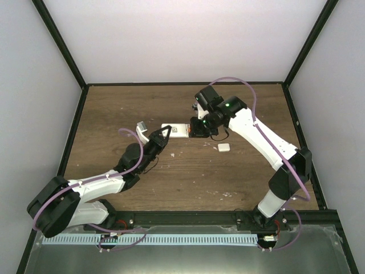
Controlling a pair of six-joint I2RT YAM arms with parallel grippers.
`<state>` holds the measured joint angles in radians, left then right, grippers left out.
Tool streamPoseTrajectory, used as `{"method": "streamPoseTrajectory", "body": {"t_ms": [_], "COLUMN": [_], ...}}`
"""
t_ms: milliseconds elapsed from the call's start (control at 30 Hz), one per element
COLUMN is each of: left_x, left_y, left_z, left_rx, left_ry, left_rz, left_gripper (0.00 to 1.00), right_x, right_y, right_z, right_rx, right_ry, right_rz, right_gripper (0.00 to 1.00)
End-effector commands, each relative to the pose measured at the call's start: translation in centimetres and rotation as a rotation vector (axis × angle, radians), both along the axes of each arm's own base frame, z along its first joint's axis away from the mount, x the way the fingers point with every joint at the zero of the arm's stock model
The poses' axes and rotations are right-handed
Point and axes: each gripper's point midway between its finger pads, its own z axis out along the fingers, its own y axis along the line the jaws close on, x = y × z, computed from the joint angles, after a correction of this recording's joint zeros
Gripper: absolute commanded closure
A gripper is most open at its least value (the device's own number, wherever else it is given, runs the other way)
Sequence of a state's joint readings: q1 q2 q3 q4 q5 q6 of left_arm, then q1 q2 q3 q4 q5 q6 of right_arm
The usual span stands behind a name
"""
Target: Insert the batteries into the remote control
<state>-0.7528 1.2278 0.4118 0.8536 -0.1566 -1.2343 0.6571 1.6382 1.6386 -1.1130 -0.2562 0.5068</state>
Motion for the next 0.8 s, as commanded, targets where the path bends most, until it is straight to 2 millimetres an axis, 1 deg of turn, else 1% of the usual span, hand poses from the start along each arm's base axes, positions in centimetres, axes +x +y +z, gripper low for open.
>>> {"method": "streamPoseTrajectory", "body": {"t_ms": [0,467,767], "left_x": [0.0,-0.2,-0.2], "left_y": [-0.2,-0.3,-0.3], "left_z": [2.0,2.3,2.6], "left_rx": [-0.056,-0.061,-0.061], "left_ry": [-0.037,-0.046,-0.052], "left_rz": [0.001,-0.009,-0.012], "left_gripper": [1.00,1.00,1.00], "right_x": [0.8,1.8,2.5], "right_y": [0.4,1.2,1.4], "right_z": [0.9,0.4,0.7], "right_rx": [0.002,0.008,0.009], "right_ry": [-0.038,-0.056,-0.083], "right_rz": [0.004,0.006,-0.001], "right_gripper": [0.99,0.98,0.98]}}
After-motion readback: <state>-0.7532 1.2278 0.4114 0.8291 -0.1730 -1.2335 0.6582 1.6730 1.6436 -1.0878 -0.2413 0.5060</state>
